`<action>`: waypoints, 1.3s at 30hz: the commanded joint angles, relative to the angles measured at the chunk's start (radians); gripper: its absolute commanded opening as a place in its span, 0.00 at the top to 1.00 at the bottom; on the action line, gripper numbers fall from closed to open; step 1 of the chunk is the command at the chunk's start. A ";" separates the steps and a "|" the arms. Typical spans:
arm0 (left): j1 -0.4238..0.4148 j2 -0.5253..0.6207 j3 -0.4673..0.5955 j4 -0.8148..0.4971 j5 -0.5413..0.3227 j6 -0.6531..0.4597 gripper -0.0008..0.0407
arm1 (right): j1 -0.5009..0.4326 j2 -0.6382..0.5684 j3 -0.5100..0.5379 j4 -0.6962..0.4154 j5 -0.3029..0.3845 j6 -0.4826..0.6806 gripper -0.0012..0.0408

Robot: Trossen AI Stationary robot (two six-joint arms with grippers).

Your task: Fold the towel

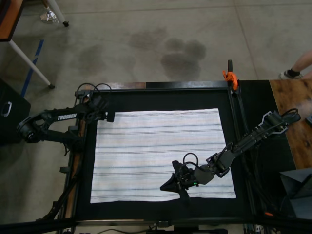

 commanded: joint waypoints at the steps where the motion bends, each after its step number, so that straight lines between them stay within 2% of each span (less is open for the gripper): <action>1: -0.002 -0.020 0.003 0.010 0.060 -0.004 0.97 | 0.000 0.000 -0.003 -0.005 0.005 0.000 0.97; 6: -0.002 -0.074 0.022 -0.035 0.113 -0.007 0.97 | -0.002 0.000 0.000 -0.010 0.017 -0.008 0.97; 10: -0.002 -0.106 0.037 -0.049 0.187 -0.008 0.97 | -0.002 0.000 -0.002 -0.011 0.024 -0.008 0.97; 16: -0.002 -0.161 0.055 -0.050 0.216 -0.021 0.97 | -0.002 0.000 0.001 -0.013 0.043 -0.008 0.97; 21: -0.016 -0.229 0.065 -0.051 0.346 -0.085 0.97 | -0.002 0.000 -0.002 -0.013 0.061 -0.008 0.97; 25: -0.098 -0.262 0.064 -0.032 0.351 -0.139 0.97 | -0.003 0.000 -0.004 -0.013 0.092 -0.009 0.97; 29: -0.198 -0.262 0.064 0.050 0.351 -0.180 0.97 | -0.004 0.000 0.002 -0.013 0.100 -0.023 0.97; 35: -0.359 -0.195 0.064 0.290 0.351 -0.238 0.97 | -0.004 0.000 0.004 -0.012 0.132 -0.046 0.97; 39: -0.424 -0.110 0.064 0.439 0.343 -0.282 0.97 | -0.004 0.000 0.002 -0.011 0.161 -0.046 0.97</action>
